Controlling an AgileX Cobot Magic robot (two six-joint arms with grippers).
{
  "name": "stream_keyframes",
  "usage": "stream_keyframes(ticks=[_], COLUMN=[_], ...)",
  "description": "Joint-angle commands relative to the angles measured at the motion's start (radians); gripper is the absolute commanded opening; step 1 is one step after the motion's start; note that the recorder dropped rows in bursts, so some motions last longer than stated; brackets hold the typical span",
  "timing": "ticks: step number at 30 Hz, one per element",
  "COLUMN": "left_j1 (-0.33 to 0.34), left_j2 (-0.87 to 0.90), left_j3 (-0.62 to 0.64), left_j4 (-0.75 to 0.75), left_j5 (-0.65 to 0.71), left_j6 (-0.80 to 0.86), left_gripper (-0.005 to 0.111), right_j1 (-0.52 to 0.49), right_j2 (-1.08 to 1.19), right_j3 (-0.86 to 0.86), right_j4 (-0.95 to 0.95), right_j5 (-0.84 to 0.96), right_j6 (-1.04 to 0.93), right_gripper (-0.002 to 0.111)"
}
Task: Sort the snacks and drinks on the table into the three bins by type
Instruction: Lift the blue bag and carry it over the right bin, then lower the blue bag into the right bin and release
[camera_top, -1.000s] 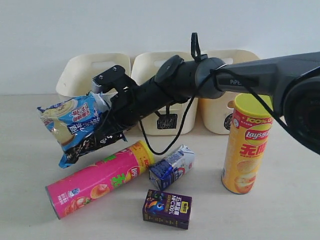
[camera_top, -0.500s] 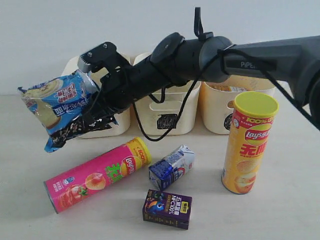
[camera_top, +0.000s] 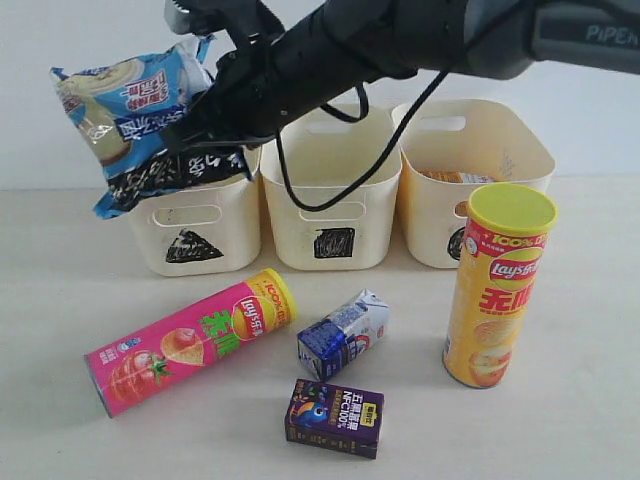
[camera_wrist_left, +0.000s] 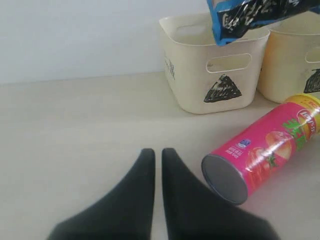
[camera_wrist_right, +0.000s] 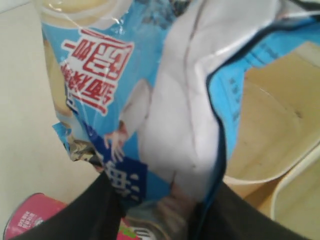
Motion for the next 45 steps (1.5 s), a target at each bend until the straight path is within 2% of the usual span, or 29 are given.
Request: stream_keyframes(ticks=[1, 6, 12, 20, 29, 37, 45], left_j1=[-0.002, -0.002, -0.002, -0.002, -0.002, -0.002, -0.002], left_j2=[-0.004, -0.004, -0.004, -0.004, -0.004, -0.004, -0.004], left_j3=[-0.003, -0.003, -0.003, -0.003, -0.003, -0.003, -0.003], left_j4=[0.000, 0.000, 0.000, 0.000, 0.000, 0.000, 0.000], left_j5=[0.000, 0.000, 0.000, 0.000, 0.000, 0.000, 0.000], left_j6=[-0.009, -0.009, -0.009, -0.009, -0.009, -0.009, -0.009], left_gripper=[0.004, 0.004, 0.004, 0.004, 0.004, 0.004, 0.004], right_j1=[-0.001, -0.026, -0.135, -0.297, -0.434, -0.499, -0.500], right_j2=[-0.068, -0.156, -0.241, -0.263, -0.252, -0.199, -0.113], right_j3=[0.033, 0.175, 0.278, 0.300, 0.300, 0.300, 0.300], right_j4=[-0.178, -0.229, -0.229, -0.229, -0.229, -0.229, -0.233], right_j5=[-0.044, -0.174, -0.220, -0.222, -0.240, -0.287, -0.402], right_j6=[0.166, 0.227, 0.269, 0.318, 0.348, 0.359, 0.359], right_gripper=[0.001, 0.001, 0.001, 0.001, 0.001, 0.001, 0.001])
